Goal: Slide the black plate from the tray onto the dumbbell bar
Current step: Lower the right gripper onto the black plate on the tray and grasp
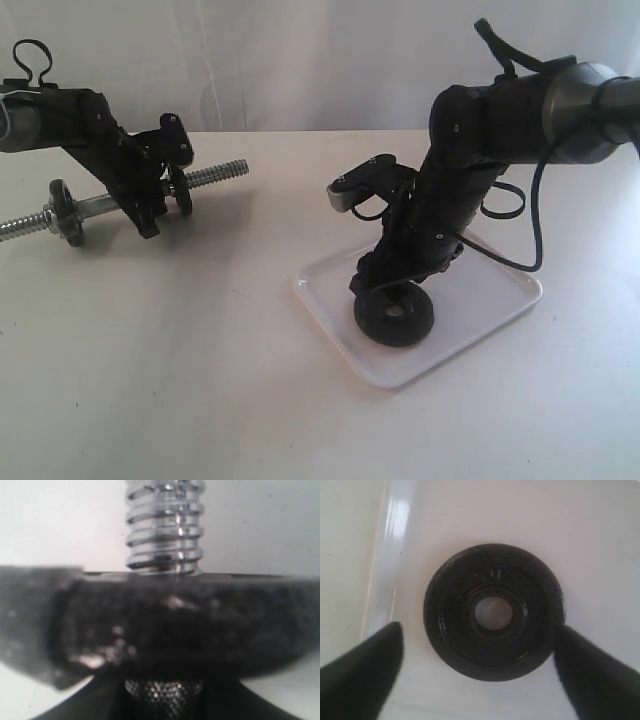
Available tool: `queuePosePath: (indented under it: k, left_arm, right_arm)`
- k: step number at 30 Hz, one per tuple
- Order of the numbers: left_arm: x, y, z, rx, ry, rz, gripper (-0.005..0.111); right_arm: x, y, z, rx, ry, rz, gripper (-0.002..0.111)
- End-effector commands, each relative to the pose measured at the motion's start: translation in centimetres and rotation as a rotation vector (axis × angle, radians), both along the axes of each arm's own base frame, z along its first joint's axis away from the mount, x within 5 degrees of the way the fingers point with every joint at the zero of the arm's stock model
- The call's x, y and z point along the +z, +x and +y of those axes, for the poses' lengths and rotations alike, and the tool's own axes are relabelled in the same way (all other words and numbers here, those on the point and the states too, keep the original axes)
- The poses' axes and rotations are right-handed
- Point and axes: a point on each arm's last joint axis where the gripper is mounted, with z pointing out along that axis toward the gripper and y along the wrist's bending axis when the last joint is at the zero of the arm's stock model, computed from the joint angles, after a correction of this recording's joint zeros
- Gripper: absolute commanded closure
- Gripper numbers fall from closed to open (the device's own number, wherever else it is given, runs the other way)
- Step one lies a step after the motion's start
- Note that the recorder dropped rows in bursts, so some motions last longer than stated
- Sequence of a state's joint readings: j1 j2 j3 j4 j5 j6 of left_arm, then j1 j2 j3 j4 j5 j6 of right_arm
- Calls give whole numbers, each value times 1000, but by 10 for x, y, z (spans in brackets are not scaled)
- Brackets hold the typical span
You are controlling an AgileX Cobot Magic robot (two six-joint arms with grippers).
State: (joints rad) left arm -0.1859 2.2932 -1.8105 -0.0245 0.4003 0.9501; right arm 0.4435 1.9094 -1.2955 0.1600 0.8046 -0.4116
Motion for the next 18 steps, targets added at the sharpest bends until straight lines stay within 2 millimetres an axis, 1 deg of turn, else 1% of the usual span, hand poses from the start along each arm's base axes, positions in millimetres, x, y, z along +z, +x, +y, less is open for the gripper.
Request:
queuePosePath:
  k: [1,8,18]
  left_arm:
    - [-16,-2,0,18,-18,53,107]
    - [-16,-2,0,18,-18,53,107]
    - [-16,-2,0,18,-18,53,107]
  right_arm:
    - [2,1,2,21,-5,-10,6]
    - [-8,5,2,28,-25,-18,6]
    - [-30,13,2,27,-62,-30,6]
